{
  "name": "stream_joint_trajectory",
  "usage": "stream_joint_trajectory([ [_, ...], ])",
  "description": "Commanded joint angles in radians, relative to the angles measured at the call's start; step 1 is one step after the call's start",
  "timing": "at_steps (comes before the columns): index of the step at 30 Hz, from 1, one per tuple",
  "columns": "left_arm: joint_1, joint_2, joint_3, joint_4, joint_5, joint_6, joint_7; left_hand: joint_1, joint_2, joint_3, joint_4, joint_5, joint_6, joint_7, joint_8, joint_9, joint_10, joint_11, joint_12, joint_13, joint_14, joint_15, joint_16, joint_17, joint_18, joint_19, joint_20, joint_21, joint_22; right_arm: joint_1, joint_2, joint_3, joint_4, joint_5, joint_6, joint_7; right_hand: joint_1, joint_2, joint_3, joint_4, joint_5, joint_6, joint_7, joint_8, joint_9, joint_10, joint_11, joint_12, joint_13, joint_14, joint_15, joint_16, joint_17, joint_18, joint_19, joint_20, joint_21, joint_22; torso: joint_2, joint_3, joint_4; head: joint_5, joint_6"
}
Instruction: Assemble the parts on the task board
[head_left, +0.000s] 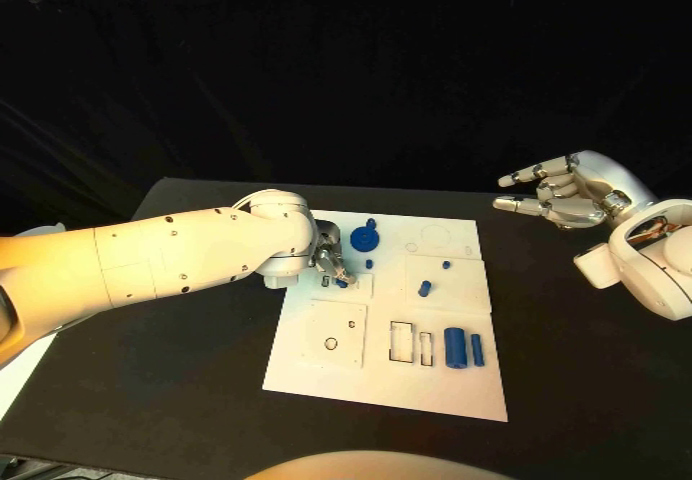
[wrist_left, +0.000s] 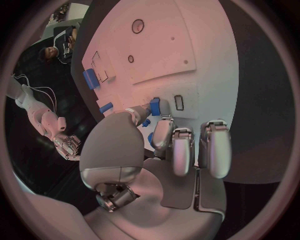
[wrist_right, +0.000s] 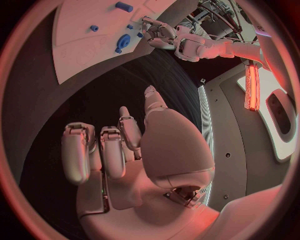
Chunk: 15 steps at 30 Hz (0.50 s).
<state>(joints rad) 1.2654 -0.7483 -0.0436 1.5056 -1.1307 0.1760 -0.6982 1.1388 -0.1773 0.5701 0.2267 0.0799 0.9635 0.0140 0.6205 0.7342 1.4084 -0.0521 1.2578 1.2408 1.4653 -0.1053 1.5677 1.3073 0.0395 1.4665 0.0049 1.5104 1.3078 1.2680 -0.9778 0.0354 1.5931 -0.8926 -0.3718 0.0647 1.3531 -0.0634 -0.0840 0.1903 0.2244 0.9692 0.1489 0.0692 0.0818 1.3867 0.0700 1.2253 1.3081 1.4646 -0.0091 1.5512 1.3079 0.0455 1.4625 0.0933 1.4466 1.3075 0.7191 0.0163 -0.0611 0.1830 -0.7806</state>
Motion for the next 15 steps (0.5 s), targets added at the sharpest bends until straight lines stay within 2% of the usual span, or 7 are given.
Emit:
stream_joint_trajectory([
  [1, -0.006, 0.006, -0.005, 0.000, 0.016, 0.044, -0.050, -0.014, 0.001, -0.014, 0.003, 0.005, 0.009, 0.000, -0.006, -0.002, 0.008, -0.001, 0.006, 0.002, 0.105, -0.003, 0.003, 0.263, -0.020, 0.073, -0.002, 0.007, 0.181, -0.001, -0.001, 0.000, 0.003, -0.004, 0.013, 0.000, 0.002, 0.003, -0.005, 0.002, 0.005, 0.007, -0.001, 0.002, 0.002, 0.001, -0.009, -0.002, 0.015, 0.097, -0.005, -0.004, 0.227, 0.010, -0.003, -0.005, -0.006, 0.004, 0.000, 0.0001, 0.0002, 0.000, -0.001],
  [15, -0.006, 0.009, -0.005, -0.008, 0.016, 0.056, -0.051, -0.049, 0.004, -0.051, 0.024, 0.008, 0.024, -0.004, -0.005, -0.002, 0.013, -0.004, 0.012, 0.008, 0.105, -0.005, 0.003, 0.263, -0.021, 0.076, -0.004, 0.011, 0.188, -0.001, -0.005, 0.000, 0.007, -0.005, 0.015, 0.001, 0.006, 0.004, -0.008, -0.001, 0.003, 0.009, -0.002, 0.002, 0.002, 0.000, -0.010, -0.004, 0.013, 0.097, -0.006, -0.005, 0.225, 0.010, -0.004, -0.005, -0.007, 0.002, -0.001, -0.0003, 0.0015, -0.004, -0.002],
])
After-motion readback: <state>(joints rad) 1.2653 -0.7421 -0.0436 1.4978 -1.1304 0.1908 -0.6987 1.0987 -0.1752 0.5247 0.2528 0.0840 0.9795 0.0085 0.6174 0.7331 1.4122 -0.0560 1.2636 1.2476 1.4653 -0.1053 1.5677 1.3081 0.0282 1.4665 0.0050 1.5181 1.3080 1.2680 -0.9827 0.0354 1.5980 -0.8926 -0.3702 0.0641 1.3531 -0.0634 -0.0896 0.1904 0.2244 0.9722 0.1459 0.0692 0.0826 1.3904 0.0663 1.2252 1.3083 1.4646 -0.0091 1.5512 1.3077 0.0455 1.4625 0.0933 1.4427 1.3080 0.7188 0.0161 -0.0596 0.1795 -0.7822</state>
